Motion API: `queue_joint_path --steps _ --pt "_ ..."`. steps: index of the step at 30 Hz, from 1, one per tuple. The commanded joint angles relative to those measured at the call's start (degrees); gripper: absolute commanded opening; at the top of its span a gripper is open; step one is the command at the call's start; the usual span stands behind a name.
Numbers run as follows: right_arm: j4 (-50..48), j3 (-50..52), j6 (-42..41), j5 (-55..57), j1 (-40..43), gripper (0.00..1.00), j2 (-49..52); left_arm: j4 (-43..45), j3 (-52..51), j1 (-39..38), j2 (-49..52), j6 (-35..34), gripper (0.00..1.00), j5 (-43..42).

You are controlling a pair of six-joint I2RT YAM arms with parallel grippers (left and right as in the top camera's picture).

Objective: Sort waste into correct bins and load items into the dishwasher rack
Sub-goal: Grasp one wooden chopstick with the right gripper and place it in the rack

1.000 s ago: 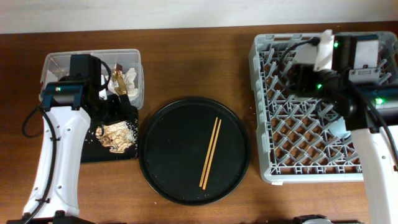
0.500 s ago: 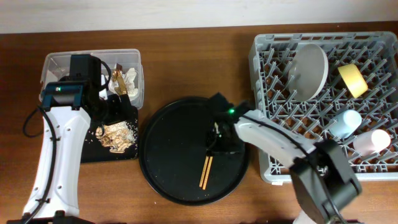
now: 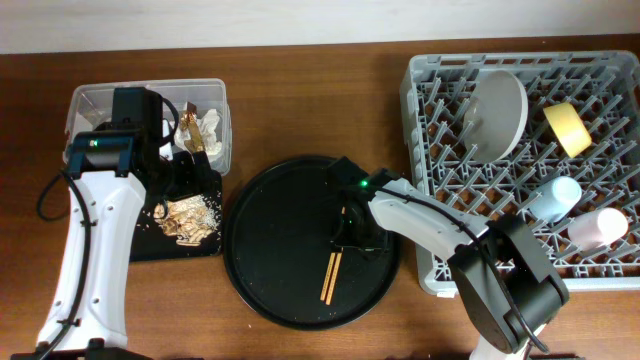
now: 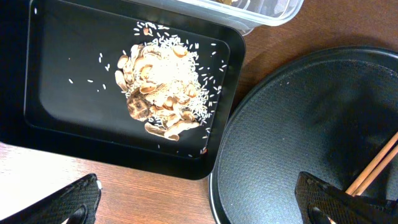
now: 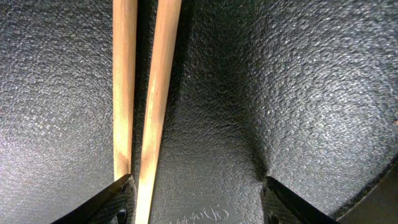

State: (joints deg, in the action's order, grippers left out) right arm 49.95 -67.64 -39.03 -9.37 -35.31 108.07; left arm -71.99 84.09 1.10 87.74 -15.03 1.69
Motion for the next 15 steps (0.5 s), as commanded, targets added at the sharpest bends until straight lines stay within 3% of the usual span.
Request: queue_joint_path --steps 1,15 --pt "-0.1 0.3 -0.7 -0.5 -0.4 0.66 1.0 -0.1 0.0 0.0 -0.5 -0.4 0.99 -0.5" --pt "-3.5 0.3 -3.5 -1.1 0.8 0.66 3.8 -0.1 0.0 0.0 -0.5 -0.4 0.99 -0.5"
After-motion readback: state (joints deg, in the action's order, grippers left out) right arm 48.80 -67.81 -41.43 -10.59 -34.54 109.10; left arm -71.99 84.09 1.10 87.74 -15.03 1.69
